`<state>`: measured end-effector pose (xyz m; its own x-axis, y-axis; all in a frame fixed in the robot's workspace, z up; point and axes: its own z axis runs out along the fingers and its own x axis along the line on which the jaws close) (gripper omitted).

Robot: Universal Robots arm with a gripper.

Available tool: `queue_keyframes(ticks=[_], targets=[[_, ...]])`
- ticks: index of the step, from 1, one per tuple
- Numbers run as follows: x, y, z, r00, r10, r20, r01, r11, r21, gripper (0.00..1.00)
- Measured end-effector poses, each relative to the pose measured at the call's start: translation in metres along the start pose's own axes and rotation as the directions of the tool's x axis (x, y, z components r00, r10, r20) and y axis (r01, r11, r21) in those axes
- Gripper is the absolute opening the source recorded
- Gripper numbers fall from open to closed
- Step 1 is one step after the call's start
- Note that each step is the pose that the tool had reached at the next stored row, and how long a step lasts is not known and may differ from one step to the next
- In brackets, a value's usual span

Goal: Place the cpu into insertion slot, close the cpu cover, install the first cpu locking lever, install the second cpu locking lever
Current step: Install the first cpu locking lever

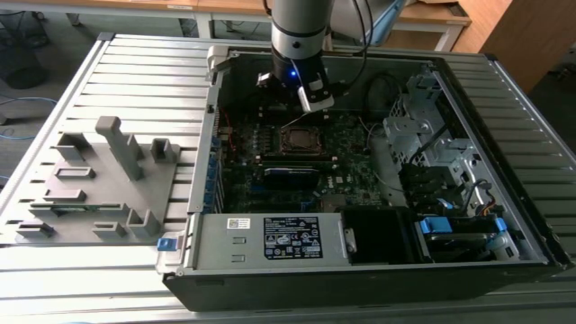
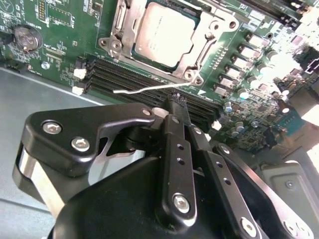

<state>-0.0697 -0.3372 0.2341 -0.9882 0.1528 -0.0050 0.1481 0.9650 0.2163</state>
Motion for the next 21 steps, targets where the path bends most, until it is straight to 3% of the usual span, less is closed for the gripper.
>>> queue_keyframes(ticks=[10, 21], targets=[[-0.0145, 0.0019, 0.0032, 1.0, 0.008, 0.002, -0.008, 1.0, 0.001, 0.11], [-0.0151, 0.0017, 0.0043, 0.9999, 0.011, 0.0025, -0.011, 0.9999, 0.0019, 0.11]])
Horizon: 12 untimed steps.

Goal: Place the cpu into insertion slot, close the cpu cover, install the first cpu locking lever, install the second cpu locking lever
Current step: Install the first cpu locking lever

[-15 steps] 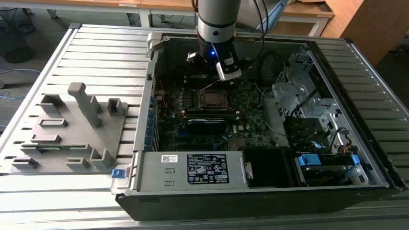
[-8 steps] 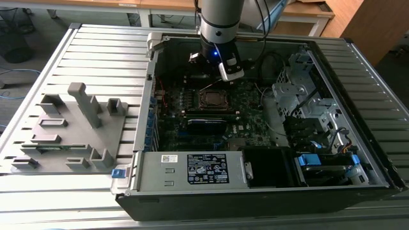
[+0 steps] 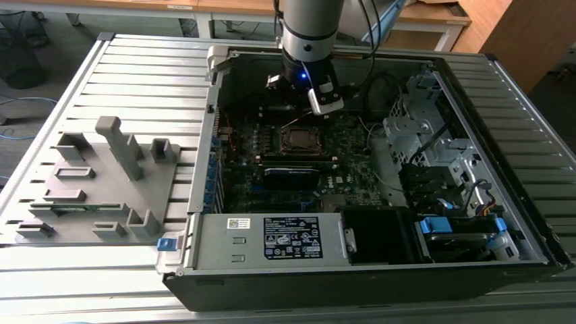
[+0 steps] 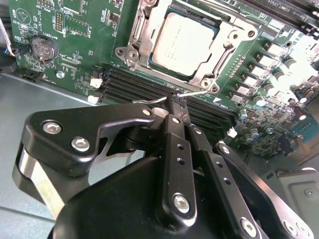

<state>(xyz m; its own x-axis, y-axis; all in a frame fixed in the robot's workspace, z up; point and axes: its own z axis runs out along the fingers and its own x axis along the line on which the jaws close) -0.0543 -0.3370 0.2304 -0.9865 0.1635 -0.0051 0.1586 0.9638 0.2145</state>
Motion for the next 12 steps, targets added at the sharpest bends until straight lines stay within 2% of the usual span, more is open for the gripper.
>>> queue_keyframes(ticks=[12], targets=[[-0.0018, 0.0004, 0.0013, 1.0, 0.005, 0.0012, -0.005, 1.0, -0.0002, 0.11]])
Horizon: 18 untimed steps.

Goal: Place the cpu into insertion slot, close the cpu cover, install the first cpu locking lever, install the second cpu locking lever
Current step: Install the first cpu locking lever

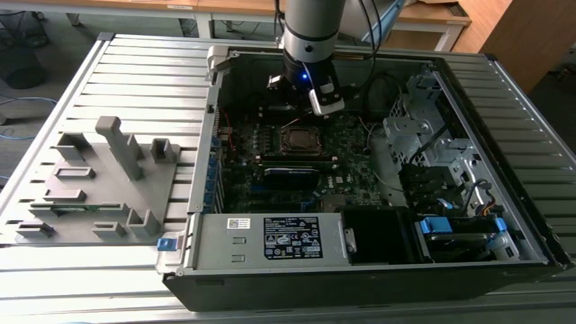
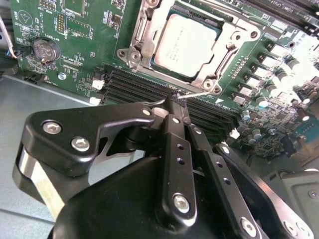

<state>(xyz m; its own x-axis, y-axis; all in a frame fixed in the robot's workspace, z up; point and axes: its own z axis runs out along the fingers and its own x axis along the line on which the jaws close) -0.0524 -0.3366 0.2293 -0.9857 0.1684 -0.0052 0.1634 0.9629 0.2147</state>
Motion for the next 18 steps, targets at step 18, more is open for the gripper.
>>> queue_keyframes(ticks=[18], targets=[[0.0002, 0.0006, 0.0035, 0.9986, 0.051, 0.0115, -0.051, 0.9987, 0.0012, 0.11]])
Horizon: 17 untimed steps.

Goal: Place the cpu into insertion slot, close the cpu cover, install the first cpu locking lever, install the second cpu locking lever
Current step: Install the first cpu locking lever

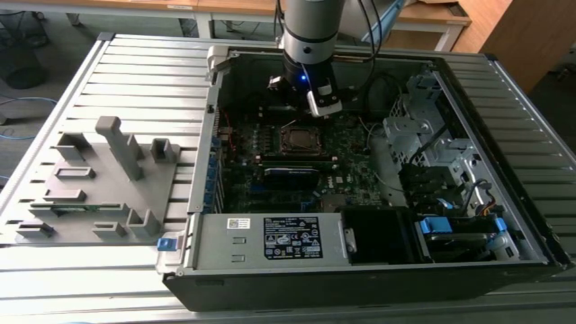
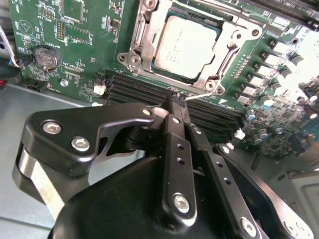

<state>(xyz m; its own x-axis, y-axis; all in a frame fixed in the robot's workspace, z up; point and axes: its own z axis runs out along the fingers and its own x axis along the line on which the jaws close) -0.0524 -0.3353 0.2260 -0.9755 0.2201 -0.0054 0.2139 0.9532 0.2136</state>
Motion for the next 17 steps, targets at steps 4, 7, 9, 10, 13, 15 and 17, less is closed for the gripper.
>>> queue_keyframes(ticks=[4, 7, 9, 10, 13, 15, 17], targets=[[0.001, 0.0039, 0.002, 1.0, 0.01, 0.0022, -0.01, 1.0, -0.0001, 0.11], [0.0014, 0.0063, 0.0035, 0.9999, 0.016, 0.0035, -0.016, 0.9999, 0.0, 0.11], [0.001, 0.0066, 0.0043, 0.9997, 0.022, 0.0048, -0.022, 0.9998, 0.0, 0.11], [0.0005, 0.0067, 0.0048, 0.9997, 0.026, 0.0058, -0.026, 0.9997, 0.0, 0.11], [-0.0013, 0.0071, 0.0067, 0.9991, 0.042, 0.0092, -0.042, 0.9991, 0.0, 0.11], [-0.002, 0.0072, 0.0076, 0.9982, 0.059, 0.0129, -0.059, 0.9983, 0.0001, 0.11], [-0.0024, 0.0073, 0.0085, 0.9968, 0.078, 0.0171, -0.078, 0.997, -0.0002, 0.11]])
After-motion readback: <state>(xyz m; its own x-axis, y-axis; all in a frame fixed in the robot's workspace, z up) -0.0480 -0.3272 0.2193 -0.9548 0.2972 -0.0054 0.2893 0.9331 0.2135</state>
